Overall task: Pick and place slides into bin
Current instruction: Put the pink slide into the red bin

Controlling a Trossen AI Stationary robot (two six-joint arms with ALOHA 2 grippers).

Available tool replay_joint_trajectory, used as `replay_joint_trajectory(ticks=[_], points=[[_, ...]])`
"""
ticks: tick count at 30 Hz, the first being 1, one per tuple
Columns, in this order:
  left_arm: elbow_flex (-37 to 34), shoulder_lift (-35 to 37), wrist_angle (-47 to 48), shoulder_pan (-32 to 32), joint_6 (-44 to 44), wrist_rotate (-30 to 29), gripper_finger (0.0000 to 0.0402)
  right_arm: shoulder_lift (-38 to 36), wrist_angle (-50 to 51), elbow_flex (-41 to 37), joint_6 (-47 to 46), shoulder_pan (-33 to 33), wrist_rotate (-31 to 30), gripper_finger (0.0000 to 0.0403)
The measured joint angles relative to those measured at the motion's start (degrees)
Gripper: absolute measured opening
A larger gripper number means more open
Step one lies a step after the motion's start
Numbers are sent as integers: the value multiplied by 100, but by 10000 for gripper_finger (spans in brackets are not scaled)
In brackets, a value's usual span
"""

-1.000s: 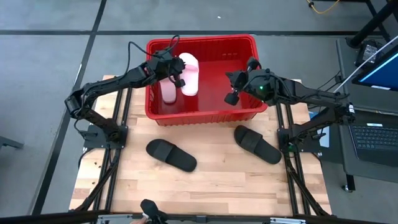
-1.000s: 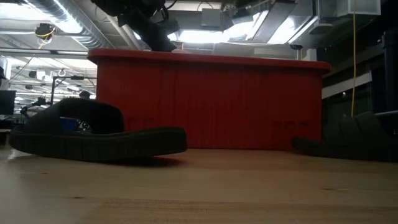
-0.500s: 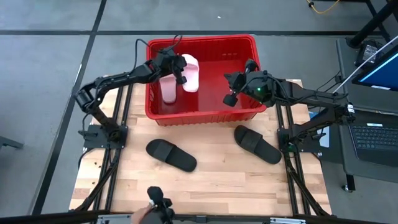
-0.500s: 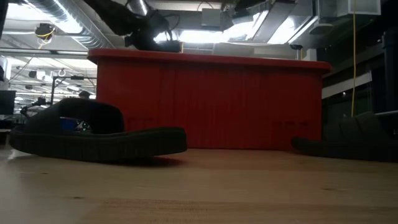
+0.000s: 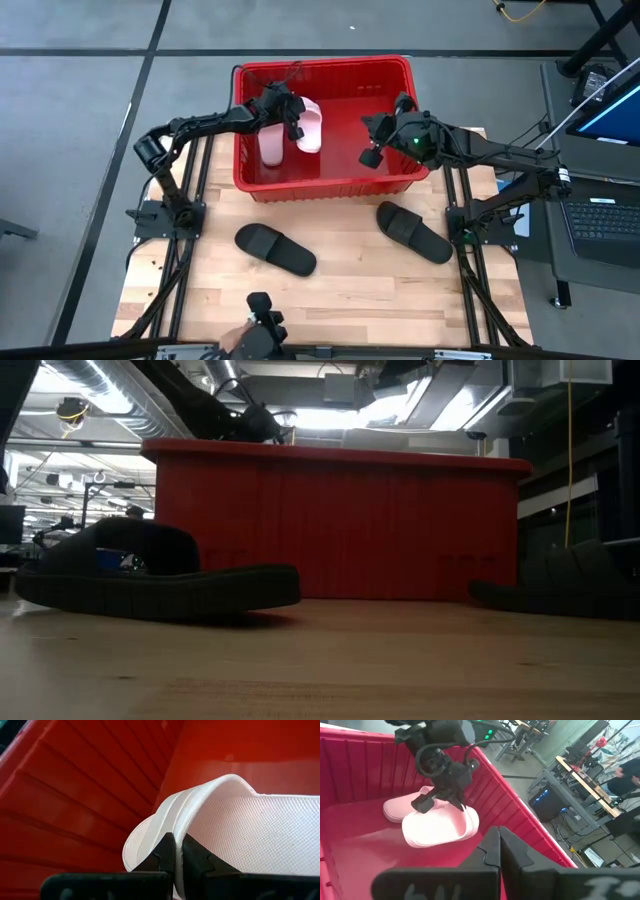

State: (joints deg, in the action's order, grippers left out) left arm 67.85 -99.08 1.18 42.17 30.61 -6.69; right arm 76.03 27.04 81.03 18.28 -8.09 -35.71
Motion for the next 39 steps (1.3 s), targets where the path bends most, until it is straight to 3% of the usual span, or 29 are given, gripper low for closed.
replay_joint_trajectory(ticks=[16, 21, 39], points=[[0, -373, -148, 343, -92, 58, 3, 0, 49, 0, -20, -27, 0, 2], [0, -373, -149, 448, 103, 550, 3, -1, 51, 0, -20, -40, 0, 2], [7, -841, -172, 659, 59, 663, 3, -4, 145, 0, -290, -42, 0, 3]])
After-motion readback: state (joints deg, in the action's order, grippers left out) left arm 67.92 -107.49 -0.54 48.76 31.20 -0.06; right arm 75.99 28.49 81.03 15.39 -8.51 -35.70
